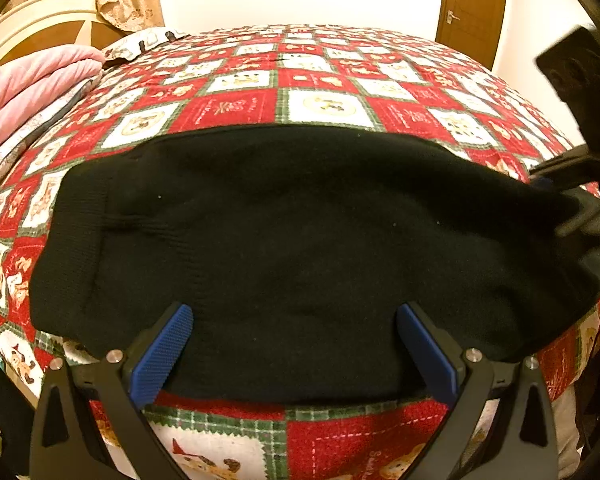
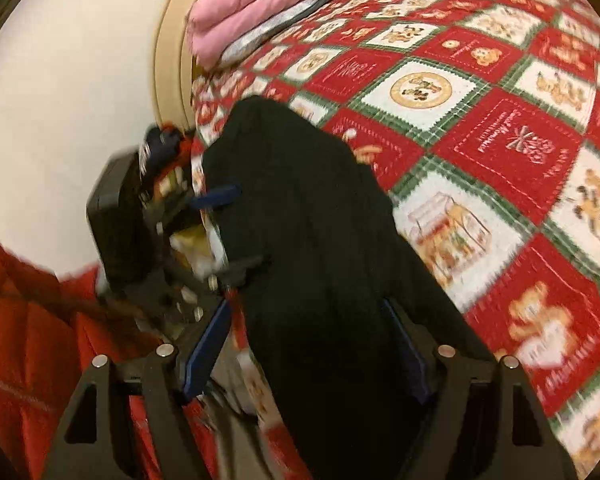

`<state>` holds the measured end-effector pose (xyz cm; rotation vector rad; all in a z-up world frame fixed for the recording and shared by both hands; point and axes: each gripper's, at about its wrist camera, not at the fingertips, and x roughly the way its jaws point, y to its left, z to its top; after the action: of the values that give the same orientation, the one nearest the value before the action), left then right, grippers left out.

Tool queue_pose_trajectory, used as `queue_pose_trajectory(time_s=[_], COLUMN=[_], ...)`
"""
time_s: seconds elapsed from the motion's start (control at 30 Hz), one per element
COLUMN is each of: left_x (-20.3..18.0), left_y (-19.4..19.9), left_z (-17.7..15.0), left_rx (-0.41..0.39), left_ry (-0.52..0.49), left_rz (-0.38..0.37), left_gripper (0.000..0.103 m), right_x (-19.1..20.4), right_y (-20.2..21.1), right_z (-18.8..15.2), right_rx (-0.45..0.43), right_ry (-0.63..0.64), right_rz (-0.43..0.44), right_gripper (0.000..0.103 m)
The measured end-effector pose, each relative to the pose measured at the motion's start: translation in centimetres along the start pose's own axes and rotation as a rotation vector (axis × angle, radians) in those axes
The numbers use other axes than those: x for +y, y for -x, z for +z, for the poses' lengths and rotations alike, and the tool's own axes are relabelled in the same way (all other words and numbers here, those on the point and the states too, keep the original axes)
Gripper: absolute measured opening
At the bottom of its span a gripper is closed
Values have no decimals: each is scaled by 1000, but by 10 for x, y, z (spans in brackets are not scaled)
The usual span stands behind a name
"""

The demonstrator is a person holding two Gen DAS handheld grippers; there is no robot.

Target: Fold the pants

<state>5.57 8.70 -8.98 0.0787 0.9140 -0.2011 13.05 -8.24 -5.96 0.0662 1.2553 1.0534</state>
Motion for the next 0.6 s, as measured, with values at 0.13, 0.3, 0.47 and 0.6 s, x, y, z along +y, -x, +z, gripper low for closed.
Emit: queue_pose_trajectory(time_s=[0.13, 0.3, 0.47, 0.6], left_x=[-1, 0, 0, 0], left_y=[0, 0, 0, 0], left_z=[0, 0, 0, 0], left_rx=[0, 0, -1, -1], left_ry=[0, -2, -3, -3], left_rz=[0, -2, -4, -4], left_gripper=[103, 103, 103, 103], right_x=[-16, -17, 5, -6], right_y=[3, 15, 28, 34], right_z=[8, -5, -11, -15], right_rx=[-139, -199, -143, -135], right_ry=[-117, -165, -75, -70], right_rz=[71, 131, -21, -125], right_gripper=[85, 85, 85, 85])
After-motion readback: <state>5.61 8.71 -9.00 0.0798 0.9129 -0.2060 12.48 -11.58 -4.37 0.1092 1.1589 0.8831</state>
